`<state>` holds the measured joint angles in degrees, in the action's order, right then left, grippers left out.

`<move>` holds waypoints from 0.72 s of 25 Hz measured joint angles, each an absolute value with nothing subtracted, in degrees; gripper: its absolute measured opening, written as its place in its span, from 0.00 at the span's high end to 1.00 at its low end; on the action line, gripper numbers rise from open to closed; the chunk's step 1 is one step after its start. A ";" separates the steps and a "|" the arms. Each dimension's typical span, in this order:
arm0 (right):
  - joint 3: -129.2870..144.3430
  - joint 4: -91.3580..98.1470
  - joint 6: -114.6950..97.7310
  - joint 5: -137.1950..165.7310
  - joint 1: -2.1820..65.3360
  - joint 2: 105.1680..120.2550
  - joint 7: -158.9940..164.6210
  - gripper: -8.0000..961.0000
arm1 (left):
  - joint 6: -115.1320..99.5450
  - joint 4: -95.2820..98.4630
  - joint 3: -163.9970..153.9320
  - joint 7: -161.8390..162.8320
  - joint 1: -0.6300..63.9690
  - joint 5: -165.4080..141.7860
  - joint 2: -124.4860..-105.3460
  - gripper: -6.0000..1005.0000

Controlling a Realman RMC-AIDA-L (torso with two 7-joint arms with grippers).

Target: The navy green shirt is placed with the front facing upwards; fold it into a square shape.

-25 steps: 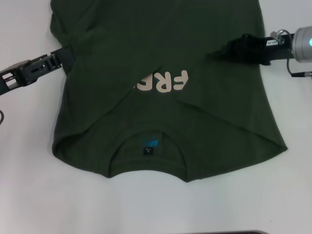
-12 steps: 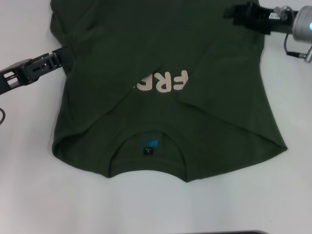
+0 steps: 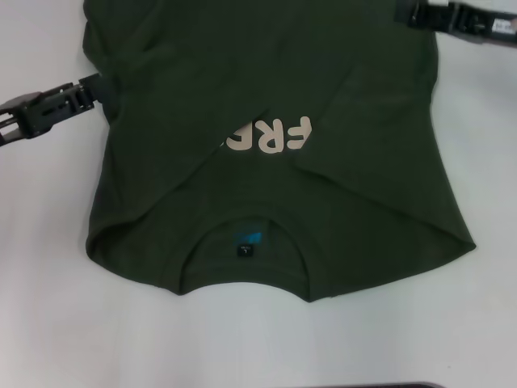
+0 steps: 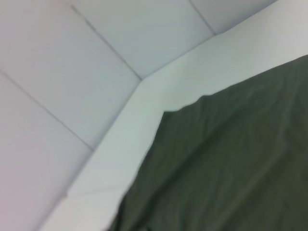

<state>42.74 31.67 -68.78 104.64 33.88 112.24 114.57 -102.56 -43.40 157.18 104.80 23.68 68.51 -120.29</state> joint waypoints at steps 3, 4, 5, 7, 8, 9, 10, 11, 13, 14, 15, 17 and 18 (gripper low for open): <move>43.26 36.25 -69.37 108.45 32.06 113.77 114.31 0.54 | -104.14 -43.49 157.37 104.94 24.04 68.54 -119.71 0.42; 43.29 37.59 -69.63 109.40 31.57 114.31 114.23 0.53 | -104.38 -43.57 157.49 105.10 24.07 68.54 -119.65 0.42; 43.30 38.78 -70.02 110.05 31.17 114.74 114.22 0.51 | -104.45 -43.67 157.50 105.32 24.08 68.55 -119.63 0.42; 43.40 39.82 -71.62 110.83 30.80 114.73 113.94 0.48 | -104.48 -43.74 157.31 105.52 24.08 68.55 -119.62 0.42; 43.38 39.86 -72.65 110.86 30.76 114.52 113.81 0.46 | -104.48 -43.75 157.20 105.54 24.08 68.55 -119.62 0.42; 43.31 39.99 -74.16 110.87 30.73 114.32 113.51 0.45 | -104.49 -43.76 157.10 105.54 24.08 68.54 -119.62 0.42; 43.18 40.23 -76.10 110.85 30.73 114.18 112.94 0.43 | -104.51 -43.78 157.07 105.54 24.08 68.44 -119.58 0.42; 43.14 40.73 -78.38 110.85 30.61 114.15 111.97 0.39 | -104.63 -43.82 156.96 105.52 24.01 68.34 -119.49 0.42; 43.10 42.12 -82.56 110.92 30.07 114.20 109.95 0.31 | -105.62 -43.95 156.31 105.34 23.73 68.16 -118.98 0.42; 43.13 43.21 -84.57 111.08 29.46 114.33 109.53 0.27 | -106.92 -44.07 155.41 105.32 23.45 68.10 -118.39 0.42; 43.17 44.11 -86.14 111.32 28.88 114.41 109.47 0.23 | -107.94 -44.13 154.60 105.54 23.18 68.09 -117.81 0.42; 43.16 46.72 -89.44 112.30 27.33 114.51 111.21 0.19 | -110.58 -44.27 152.15 108.98 22.35 67.74 -115.94 0.42; 43.12 47.40 -90.39 112.74 26.84 114.42 112.28 0.17 | -111.00 -44.36 151.47 111.21 22.03 67.32 -115.26 0.42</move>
<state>43.13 47.40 -90.39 112.74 26.84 114.42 112.28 -111.00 -44.36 151.47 111.21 22.03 67.32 -115.26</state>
